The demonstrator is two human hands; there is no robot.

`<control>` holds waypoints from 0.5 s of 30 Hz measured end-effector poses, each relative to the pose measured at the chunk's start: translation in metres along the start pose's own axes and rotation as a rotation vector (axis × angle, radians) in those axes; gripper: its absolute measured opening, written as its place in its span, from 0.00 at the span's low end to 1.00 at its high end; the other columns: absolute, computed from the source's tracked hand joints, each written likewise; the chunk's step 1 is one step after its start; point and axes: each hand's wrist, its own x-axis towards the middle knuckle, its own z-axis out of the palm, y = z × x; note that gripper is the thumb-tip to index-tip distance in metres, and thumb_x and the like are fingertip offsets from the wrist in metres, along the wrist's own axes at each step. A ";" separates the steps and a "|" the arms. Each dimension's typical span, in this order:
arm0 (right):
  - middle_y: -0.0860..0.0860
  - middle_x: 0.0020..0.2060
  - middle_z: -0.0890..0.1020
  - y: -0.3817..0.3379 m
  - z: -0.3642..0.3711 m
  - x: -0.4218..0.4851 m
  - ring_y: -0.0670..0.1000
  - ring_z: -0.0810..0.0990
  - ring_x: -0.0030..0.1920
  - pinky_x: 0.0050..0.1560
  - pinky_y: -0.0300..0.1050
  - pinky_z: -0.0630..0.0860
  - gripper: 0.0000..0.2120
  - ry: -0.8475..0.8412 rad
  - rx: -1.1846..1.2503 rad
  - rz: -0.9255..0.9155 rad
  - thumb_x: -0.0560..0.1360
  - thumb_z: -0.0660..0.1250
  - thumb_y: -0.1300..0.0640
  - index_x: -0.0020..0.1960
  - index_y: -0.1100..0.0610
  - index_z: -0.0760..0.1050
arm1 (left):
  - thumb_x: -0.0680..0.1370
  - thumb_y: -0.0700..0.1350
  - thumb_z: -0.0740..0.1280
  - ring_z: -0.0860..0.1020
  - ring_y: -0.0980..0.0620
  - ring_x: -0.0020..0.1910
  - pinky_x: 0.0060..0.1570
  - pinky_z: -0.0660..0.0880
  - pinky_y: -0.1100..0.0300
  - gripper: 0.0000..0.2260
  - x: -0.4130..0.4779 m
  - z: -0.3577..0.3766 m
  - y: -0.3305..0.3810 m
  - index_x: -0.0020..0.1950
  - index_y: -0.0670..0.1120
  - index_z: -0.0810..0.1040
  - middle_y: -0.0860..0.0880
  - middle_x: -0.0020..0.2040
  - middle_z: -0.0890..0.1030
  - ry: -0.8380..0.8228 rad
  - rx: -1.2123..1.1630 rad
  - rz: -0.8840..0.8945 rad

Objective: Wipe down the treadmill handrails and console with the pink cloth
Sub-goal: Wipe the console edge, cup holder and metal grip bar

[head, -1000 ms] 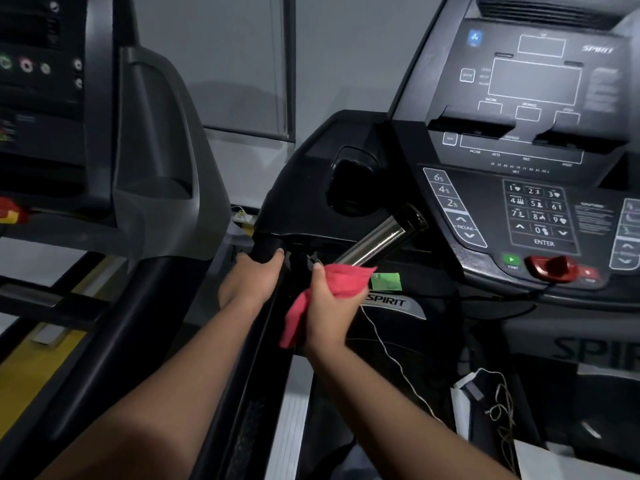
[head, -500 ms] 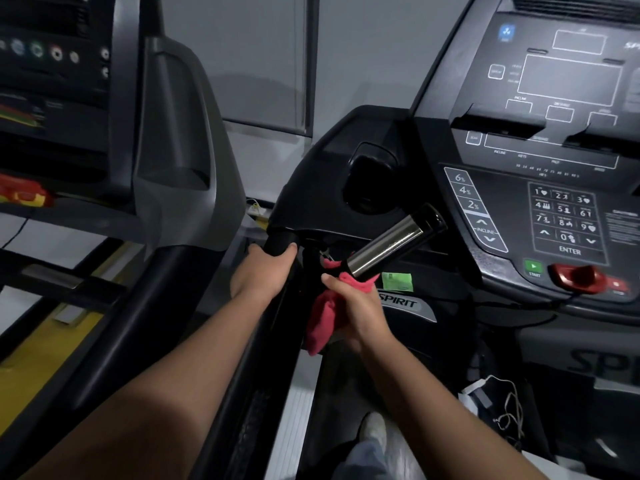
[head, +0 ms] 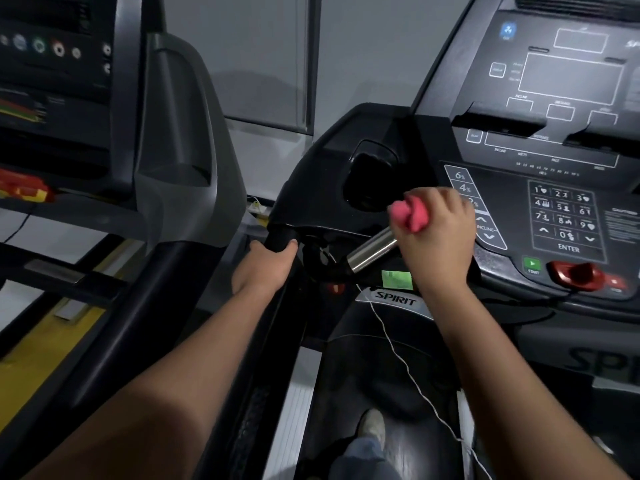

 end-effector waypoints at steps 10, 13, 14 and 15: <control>0.56 0.51 0.77 -0.068 0.053 -0.061 0.56 0.76 0.52 0.54 0.50 0.67 0.21 -0.857 -0.853 -0.805 0.80 0.51 0.48 0.65 0.62 0.67 | 0.73 0.70 0.57 0.76 0.41 0.59 0.47 0.68 0.53 0.37 0.005 0.003 -0.010 0.70 0.43 0.66 0.43 0.63 0.76 -0.008 -0.030 0.041; 0.58 0.45 0.75 -0.064 0.070 -0.079 0.56 0.74 0.46 0.46 0.49 0.69 0.17 -0.870 -1.244 -0.898 0.78 0.56 0.53 0.64 0.56 0.71 | 0.74 0.69 0.56 0.75 0.41 0.60 0.48 0.68 0.53 0.36 0.005 0.003 -0.012 0.69 0.43 0.67 0.43 0.62 0.77 -0.006 -0.018 0.054; 0.60 0.45 0.73 -0.064 0.074 -0.084 0.59 0.71 0.46 0.45 0.51 0.68 0.17 -0.850 -1.358 -0.897 0.77 0.58 0.52 0.63 0.56 0.73 | 0.75 0.69 0.56 0.75 0.41 0.60 0.48 0.67 0.53 0.35 0.004 0.004 -0.012 0.69 0.43 0.66 0.43 0.62 0.77 -0.006 -0.014 0.053; 0.64 0.47 0.71 -0.066 0.079 -0.088 0.64 0.69 0.47 0.47 0.53 0.70 0.18 -0.841 -1.424 -0.923 0.78 0.59 0.52 0.64 0.58 0.72 | 0.75 0.69 0.56 0.75 0.41 0.60 0.47 0.67 0.53 0.35 0.005 0.003 -0.013 0.69 0.42 0.66 0.43 0.62 0.77 -0.005 -0.014 0.053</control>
